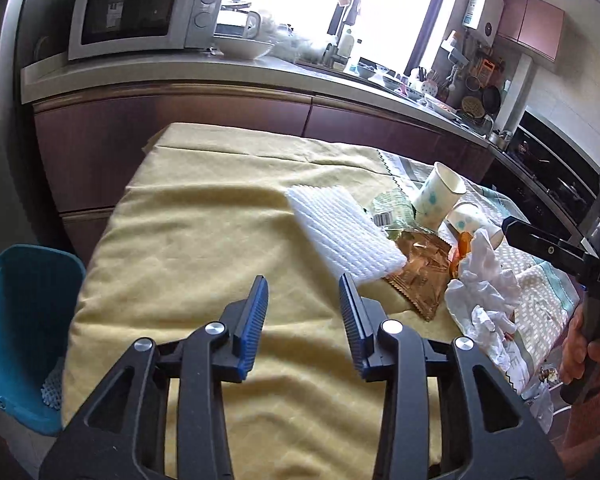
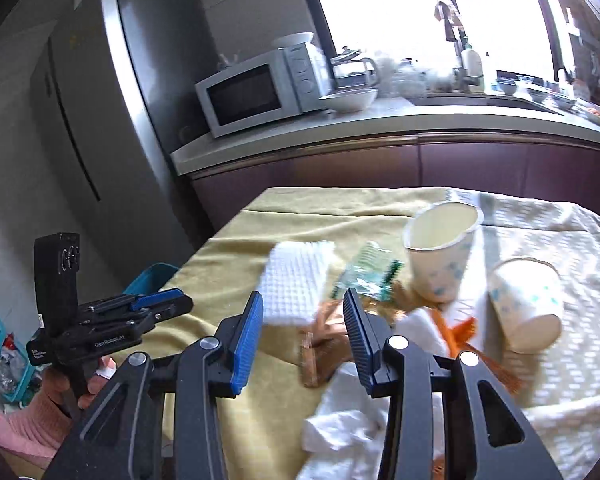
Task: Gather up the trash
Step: 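Grasp the second foam net with the left gripper while the right grasps a tissue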
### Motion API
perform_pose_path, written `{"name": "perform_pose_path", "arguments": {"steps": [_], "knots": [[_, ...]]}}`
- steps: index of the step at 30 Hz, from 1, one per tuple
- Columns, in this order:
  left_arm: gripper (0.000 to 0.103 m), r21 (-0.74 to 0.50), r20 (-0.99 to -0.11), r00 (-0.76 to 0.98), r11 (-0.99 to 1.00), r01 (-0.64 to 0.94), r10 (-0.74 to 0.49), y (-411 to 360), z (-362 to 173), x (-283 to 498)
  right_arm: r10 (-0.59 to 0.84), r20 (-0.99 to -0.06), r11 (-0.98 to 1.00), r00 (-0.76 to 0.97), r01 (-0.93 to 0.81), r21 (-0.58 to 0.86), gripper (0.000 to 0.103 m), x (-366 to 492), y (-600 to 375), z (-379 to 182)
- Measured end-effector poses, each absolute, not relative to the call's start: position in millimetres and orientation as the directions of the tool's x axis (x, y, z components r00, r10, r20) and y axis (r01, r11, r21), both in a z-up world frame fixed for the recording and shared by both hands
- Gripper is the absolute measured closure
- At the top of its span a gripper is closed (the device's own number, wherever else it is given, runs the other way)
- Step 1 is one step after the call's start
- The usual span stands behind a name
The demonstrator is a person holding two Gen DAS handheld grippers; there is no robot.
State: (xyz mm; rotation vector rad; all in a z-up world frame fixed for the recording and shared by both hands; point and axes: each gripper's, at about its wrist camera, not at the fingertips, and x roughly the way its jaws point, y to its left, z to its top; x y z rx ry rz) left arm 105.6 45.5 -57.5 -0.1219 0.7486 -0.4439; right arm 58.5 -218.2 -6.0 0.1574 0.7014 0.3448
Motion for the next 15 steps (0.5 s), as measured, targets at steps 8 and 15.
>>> {"name": "perform_pose_path", "arguments": {"steps": [8,15], "knots": [[0.052,-0.276,-0.684,0.585,0.897,0.344,-0.435,13.4,-70.8,130.5,0.288,-0.637,0.952,0.715,-0.144,0.269,0.063,47.9,-272.6,-32.5],[0.052,-0.317,-0.725,0.522,0.891,0.325,-0.449,-1.2,-83.4,152.4,0.322,-0.675,0.942,0.664,-0.155,0.297,0.063,49.6,-276.0,-54.3]]}}
